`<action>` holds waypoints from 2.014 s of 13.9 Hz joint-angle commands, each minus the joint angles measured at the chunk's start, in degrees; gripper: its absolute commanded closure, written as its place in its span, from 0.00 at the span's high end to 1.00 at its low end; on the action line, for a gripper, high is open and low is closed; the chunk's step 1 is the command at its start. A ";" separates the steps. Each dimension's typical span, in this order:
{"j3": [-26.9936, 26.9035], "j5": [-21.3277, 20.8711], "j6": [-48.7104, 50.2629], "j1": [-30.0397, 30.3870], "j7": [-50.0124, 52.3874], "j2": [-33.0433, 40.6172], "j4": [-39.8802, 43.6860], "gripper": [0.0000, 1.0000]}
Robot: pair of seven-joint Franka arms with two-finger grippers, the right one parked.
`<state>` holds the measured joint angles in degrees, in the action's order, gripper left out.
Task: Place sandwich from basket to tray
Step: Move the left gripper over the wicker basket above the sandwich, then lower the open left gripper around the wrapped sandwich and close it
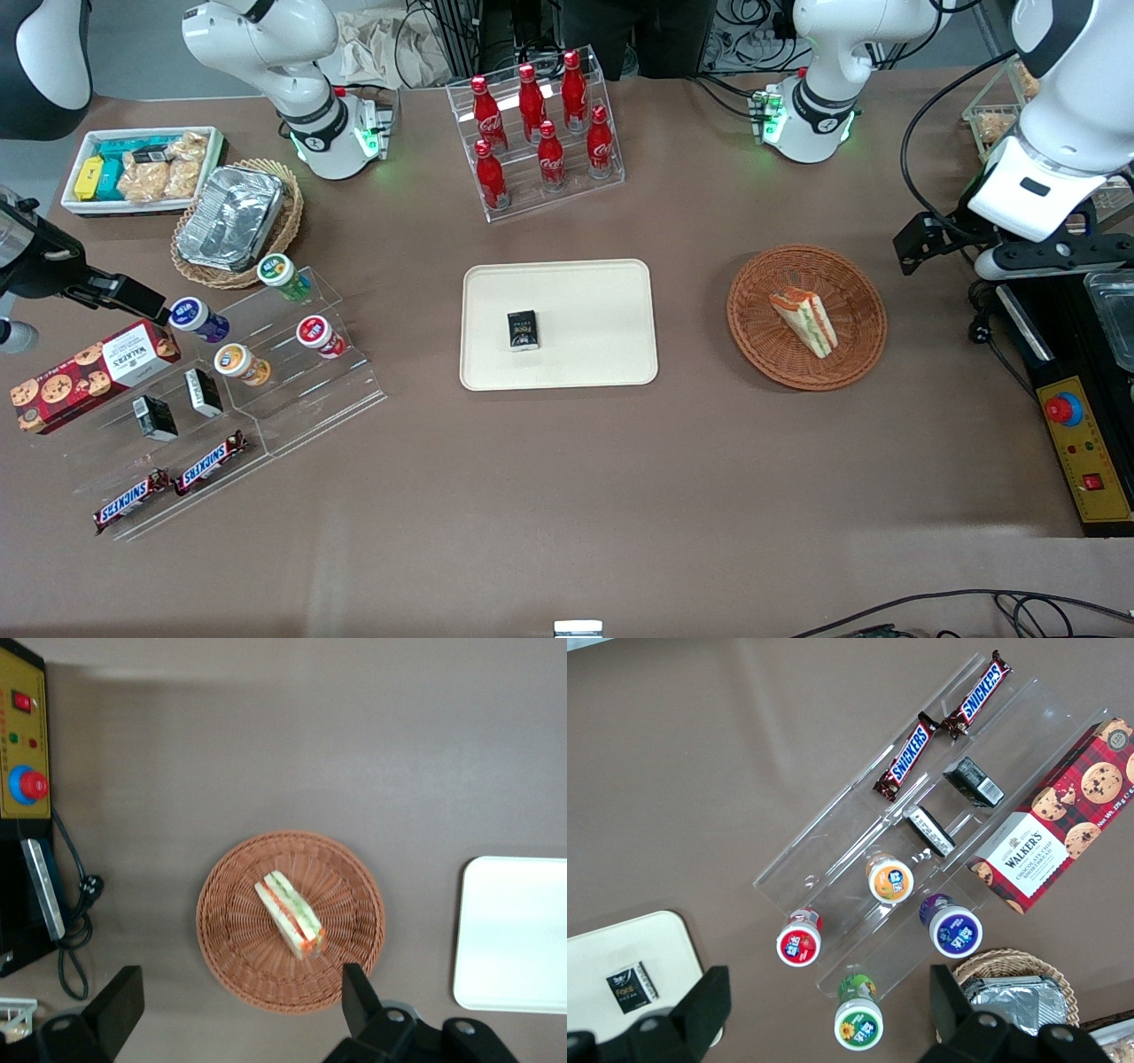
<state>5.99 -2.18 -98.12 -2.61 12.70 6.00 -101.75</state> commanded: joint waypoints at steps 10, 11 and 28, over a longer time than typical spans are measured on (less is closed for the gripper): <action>6.04 -0.80 -7.08 -0.38 28.83 12.99 -23.76 0.99; 6.48 -0.80 -8.57 -0.38 31.66 12.11 -24.37 0.99; 6.84 -9.95 -40.75 -0.20 46.19 -7.84 -37.47 0.99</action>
<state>12.68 -10.29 -138.02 -2.81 57.13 -0.29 -140.27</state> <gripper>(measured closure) 0.013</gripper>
